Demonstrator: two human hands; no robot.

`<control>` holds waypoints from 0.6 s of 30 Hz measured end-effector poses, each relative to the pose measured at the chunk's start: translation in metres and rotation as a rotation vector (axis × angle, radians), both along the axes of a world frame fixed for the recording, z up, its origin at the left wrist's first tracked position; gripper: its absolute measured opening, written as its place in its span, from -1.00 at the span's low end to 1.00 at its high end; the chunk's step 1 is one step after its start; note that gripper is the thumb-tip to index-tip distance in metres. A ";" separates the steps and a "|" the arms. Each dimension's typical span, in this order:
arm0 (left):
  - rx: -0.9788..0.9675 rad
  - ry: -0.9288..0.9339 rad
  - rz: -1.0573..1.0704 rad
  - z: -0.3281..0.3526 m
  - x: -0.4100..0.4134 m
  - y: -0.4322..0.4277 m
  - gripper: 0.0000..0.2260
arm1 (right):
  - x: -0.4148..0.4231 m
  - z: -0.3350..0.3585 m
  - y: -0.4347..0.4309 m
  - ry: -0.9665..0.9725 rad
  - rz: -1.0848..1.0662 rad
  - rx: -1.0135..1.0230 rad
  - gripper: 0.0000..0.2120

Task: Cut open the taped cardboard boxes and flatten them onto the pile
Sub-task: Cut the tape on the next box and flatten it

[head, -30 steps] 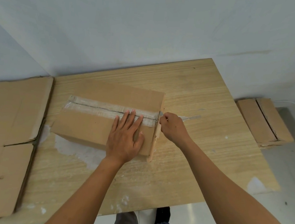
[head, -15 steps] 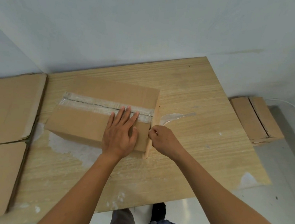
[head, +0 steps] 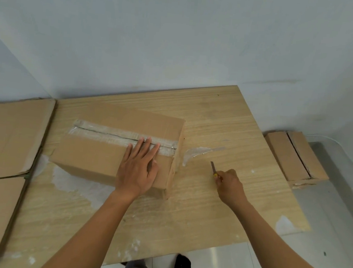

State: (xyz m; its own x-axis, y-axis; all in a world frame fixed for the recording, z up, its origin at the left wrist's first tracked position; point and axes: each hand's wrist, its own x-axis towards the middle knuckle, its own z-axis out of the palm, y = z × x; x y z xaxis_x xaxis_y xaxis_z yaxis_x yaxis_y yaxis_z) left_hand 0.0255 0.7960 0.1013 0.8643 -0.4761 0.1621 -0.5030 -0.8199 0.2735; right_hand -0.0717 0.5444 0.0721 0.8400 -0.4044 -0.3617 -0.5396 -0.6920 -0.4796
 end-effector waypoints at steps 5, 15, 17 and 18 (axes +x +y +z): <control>0.019 -0.004 -0.007 0.000 -0.001 0.001 -0.47 | -0.008 -0.009 -0.006 -0.096 -0.131 -0.002 -0.87; -0.107 -0.027 0.113 0.001 -0.011 0.000 -0.46 | 0.025 0.021 0.001 -0.356 -0.066 -0.063 -0.83; -0.125 -0.024 0.212 0.000 -0.018 0.000 -0.44 | 0.052 0.040 0.013 -0.487 -0.008 -0.045 -0.81; -0.119 -0.014 0.261 0.000 -0.022 0.001 -0.42 | 0.068 0.050 0.020 -0.544 0.041 -0.045 -0.81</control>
